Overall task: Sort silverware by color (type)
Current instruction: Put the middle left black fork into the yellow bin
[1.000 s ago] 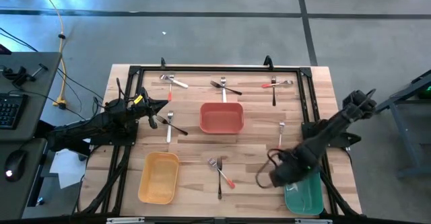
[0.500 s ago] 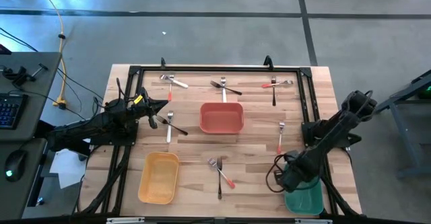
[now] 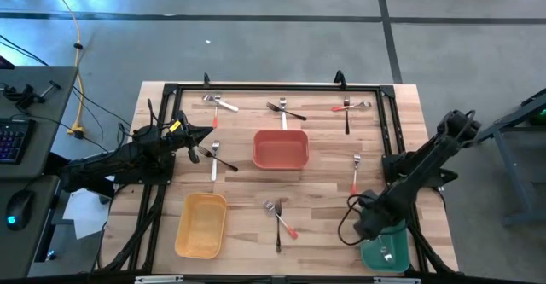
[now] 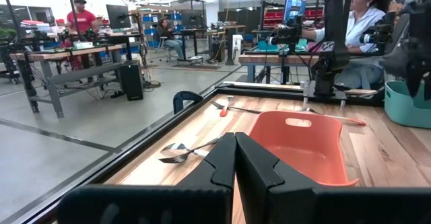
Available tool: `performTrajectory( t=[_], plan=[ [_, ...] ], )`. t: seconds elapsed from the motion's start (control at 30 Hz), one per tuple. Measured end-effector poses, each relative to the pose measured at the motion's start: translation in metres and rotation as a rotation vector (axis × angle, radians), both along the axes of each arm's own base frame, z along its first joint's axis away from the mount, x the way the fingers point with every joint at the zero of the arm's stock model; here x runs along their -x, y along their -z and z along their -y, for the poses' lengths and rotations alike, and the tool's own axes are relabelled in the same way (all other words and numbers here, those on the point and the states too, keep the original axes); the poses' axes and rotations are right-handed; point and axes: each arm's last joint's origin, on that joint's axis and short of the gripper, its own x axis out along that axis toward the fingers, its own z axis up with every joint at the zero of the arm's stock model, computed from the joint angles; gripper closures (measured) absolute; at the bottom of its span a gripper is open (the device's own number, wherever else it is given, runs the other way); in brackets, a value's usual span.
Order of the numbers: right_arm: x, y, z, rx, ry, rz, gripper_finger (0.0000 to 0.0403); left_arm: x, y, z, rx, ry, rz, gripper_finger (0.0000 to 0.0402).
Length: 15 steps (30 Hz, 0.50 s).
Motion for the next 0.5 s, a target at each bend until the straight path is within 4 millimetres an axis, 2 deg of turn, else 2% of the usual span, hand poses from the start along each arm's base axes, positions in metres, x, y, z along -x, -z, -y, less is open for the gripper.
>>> performTrajectory(
  t=[0.13,0.3,0.4,0.5],
  plan=[
    [0.008,-0.021,0.020,0.070,-0.102,0.088,0.0319,0.000,0.000,0.000,0.000,0.000,0.000,0.0401],
    [0.005,-0.043,0.043,0.246,-0.256,0.440,0.0393,0.000,0.000,0.000,0.000,0.000,0.000,0.0401],
    [-0.002,-0.054,0.054,0.382,-0.359,0.625,0.0390,0.000,0.000,0.000,0.000,0.000,0.000,0.0401],
    [-0.014,-0.060,0.061,0.481,-0.456,0.730,0.0392,0.000,0.000,0.000,0.000,0.000,0.000,0.0401]
  ],
)
